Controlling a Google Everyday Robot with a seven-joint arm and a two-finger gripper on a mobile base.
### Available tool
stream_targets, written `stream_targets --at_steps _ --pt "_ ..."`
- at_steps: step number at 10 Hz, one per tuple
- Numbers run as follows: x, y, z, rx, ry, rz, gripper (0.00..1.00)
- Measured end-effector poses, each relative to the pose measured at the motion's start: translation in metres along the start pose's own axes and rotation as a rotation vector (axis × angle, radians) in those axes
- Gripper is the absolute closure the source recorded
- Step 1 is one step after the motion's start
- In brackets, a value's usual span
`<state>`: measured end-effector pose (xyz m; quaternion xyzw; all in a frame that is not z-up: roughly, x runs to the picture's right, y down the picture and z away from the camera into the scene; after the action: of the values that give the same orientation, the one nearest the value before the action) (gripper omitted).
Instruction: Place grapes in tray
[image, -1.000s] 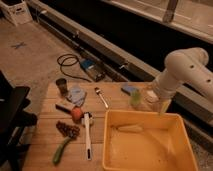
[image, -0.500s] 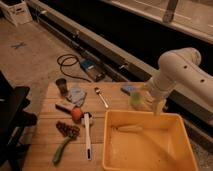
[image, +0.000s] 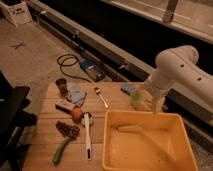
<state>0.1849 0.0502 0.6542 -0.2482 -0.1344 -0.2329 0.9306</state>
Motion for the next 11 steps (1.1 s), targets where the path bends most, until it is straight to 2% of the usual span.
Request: stream_targets --at_steps 2,5,8,11 --pt "-0.028 -0.022 0.005 0.003 0.002 -0.077 0.2" --pt "-0.098 -0.063 0.02 0.0 -0.005 -0.23 0.2" --pt "-0.162 -0.091 0.033 -0.003 -0.012 -0.383 0.2" --pt "-0.164 -0.092 0.034 -0.005 -0.005 -0.394 0.2"
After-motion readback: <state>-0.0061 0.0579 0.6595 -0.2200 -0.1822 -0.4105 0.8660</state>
